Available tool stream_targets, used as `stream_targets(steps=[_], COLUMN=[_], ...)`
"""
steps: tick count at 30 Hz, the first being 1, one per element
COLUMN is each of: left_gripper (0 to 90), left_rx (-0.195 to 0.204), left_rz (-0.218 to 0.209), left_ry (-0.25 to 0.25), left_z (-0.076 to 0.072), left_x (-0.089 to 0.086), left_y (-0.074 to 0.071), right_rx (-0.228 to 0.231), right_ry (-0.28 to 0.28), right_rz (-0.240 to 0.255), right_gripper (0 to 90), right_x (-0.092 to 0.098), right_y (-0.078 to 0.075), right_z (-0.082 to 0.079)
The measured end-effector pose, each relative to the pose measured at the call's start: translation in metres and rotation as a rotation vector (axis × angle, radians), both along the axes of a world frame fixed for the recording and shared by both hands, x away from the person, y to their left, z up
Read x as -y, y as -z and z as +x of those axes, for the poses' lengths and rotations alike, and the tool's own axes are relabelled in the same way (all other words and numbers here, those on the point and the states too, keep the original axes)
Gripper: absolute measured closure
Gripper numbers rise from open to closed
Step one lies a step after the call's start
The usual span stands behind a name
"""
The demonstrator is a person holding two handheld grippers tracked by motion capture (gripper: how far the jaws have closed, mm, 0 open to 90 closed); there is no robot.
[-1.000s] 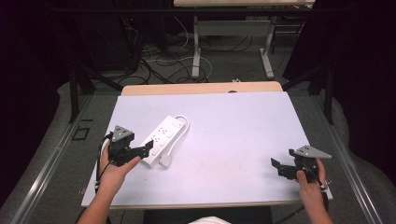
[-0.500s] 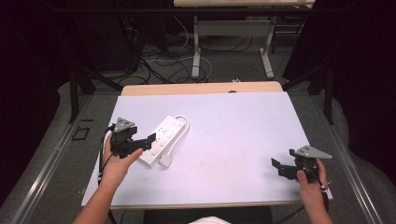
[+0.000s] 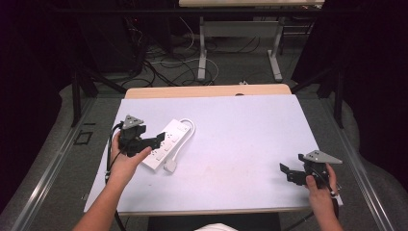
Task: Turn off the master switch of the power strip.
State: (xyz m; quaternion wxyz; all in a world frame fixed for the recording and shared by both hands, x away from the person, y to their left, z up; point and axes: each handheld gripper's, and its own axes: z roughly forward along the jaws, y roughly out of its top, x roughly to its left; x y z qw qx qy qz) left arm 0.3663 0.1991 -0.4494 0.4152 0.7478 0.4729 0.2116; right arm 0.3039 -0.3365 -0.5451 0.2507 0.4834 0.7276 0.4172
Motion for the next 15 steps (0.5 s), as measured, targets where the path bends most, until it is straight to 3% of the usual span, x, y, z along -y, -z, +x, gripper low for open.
stream_targets(steps=[15], left_gripper=[23.0], left_rx=[-0.003], left_rz=[0.011], left_ry=[0.032], left_z=[0.014], left_x=[0.019], left_y=[-0.005], right_rx=[-0.004], right_ry=[0.0], right_rz=[0.011], right_gripper=[14.4], right_x=[0.0], right_y=[0.001], right_z=[0.0])
